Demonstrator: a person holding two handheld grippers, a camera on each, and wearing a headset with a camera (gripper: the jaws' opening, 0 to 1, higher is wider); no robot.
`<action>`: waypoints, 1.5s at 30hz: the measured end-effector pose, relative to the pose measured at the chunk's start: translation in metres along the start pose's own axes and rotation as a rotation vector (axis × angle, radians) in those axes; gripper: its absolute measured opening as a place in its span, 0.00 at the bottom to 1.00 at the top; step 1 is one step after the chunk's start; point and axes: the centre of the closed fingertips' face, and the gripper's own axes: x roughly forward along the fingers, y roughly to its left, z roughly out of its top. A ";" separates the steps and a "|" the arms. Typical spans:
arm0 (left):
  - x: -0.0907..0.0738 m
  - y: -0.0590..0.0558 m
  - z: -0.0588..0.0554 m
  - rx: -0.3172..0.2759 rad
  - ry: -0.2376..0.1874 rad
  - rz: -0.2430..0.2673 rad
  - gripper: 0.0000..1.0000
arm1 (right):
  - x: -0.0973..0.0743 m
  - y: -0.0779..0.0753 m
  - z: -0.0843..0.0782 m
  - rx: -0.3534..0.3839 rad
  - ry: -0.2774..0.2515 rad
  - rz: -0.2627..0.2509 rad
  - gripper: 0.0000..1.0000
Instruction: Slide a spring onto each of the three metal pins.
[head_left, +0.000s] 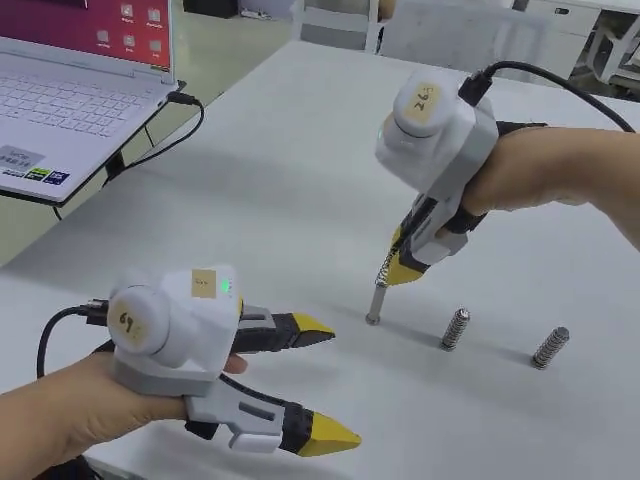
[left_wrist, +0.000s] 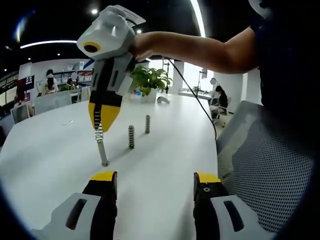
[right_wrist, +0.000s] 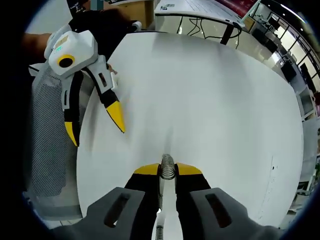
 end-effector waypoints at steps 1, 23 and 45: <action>0.000 0.000 0.000 0.000 0.000 0.000 0.56 | 0.000 0.001 0.000 0.002 0.002 0.002 0.09; -0.001 0.002 0.000 0.001 0.003 0.007 0.55 | 0.027 0.008 -0.008 0.011 0.050 0.022 0.09; -0.001 0.002 -0.002 0.003 0.008 0.010 0.54 | 0.057 0.017 -0.015 0.019 0.066 0.038 0.09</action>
